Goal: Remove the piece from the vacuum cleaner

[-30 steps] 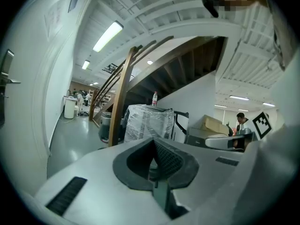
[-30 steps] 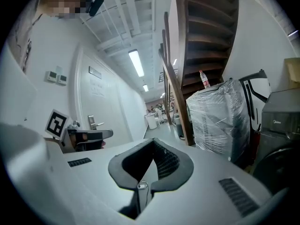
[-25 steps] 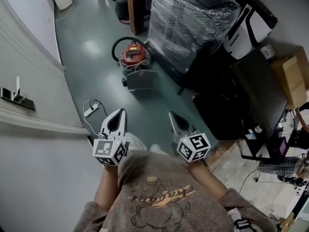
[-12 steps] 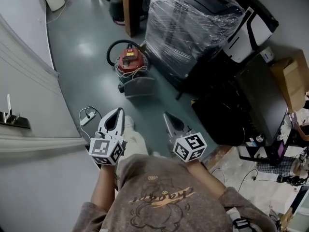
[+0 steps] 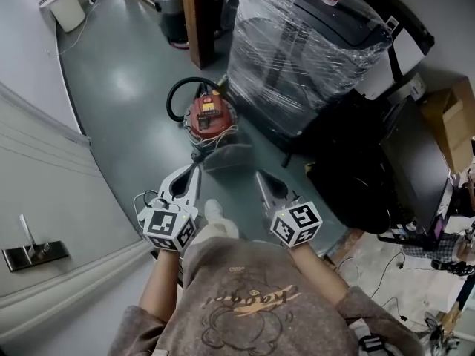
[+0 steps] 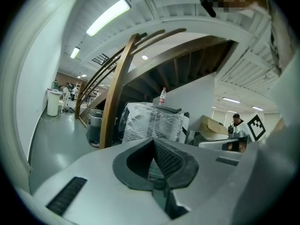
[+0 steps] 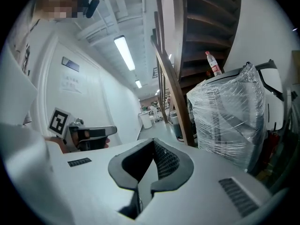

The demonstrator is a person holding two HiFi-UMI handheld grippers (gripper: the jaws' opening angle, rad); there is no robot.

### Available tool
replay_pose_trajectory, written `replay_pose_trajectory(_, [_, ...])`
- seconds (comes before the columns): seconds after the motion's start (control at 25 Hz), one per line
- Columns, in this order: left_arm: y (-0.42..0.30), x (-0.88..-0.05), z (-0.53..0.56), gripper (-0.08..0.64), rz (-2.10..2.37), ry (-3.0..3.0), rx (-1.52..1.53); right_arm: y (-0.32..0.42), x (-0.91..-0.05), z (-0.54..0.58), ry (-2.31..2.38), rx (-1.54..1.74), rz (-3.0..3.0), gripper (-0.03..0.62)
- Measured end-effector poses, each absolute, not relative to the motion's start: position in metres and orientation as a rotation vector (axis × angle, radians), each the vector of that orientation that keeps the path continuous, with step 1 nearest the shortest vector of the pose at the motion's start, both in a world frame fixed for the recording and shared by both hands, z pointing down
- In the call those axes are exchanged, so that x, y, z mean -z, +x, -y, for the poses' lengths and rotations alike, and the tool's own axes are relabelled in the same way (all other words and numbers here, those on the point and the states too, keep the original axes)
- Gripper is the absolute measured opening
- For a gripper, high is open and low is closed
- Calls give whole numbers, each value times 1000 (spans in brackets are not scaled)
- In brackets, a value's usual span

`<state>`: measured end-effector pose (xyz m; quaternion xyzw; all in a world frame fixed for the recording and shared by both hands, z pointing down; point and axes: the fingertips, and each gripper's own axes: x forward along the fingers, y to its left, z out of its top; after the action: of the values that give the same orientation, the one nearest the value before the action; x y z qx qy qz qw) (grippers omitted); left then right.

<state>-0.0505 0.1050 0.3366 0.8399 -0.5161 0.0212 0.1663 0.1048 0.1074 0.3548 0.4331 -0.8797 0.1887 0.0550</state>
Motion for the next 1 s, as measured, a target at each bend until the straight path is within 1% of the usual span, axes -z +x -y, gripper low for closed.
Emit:
replay_pose_trajectory(0.24, [-68,-335,-54,2,1378,2461,-83,84,-356,-62,1404,-584,2644,-2])
replay_pose_trajectory(0.44, [-78,-335,-29,2,1355,2457,-57,72,-355,-43,1380,-563,2634,-2])
replay_pose_trajectory(1.0, [-70,-351,14,3,1319,2433,-52,74,-372,-2,1288,-600,2646,2])
